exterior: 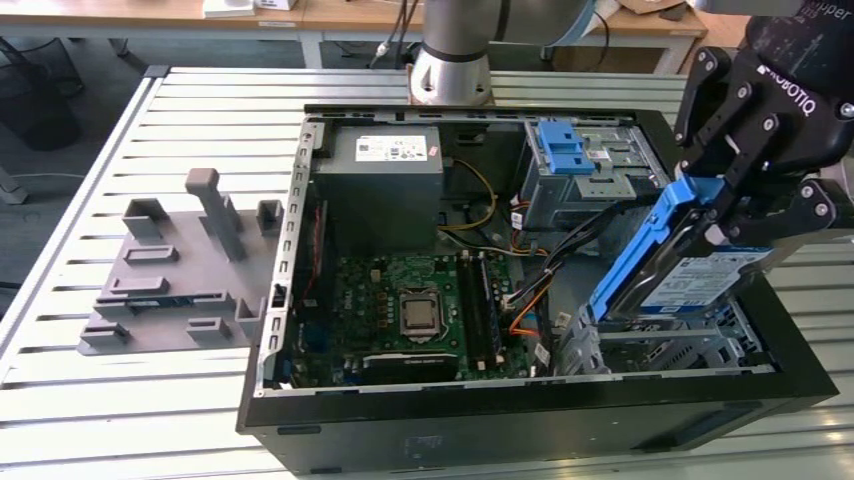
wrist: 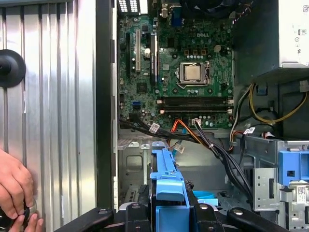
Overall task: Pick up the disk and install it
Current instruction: 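Insert the disk into the insertion slot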
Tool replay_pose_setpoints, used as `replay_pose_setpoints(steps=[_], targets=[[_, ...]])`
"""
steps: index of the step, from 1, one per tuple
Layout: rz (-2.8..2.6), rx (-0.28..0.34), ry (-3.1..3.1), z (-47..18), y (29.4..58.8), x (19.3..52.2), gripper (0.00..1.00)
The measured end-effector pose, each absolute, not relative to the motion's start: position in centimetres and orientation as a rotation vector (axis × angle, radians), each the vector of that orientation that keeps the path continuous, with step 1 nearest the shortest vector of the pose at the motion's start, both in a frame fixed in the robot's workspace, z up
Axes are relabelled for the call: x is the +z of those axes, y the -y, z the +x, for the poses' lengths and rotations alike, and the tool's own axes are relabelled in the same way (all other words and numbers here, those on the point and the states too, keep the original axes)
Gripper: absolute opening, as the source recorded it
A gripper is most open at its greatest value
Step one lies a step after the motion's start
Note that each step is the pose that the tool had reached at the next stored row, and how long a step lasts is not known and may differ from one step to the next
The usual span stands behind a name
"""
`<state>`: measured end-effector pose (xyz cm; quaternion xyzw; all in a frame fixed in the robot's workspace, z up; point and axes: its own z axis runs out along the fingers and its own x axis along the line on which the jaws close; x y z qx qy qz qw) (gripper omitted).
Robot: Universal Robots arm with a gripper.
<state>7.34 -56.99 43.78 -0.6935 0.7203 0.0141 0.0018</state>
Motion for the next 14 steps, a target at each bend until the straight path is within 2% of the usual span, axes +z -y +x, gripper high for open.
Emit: replay_pose_setpoints(steps=[14], targets=[[-2.204,0.044,-2.234,7.37,57.19,43.25,0.37]])
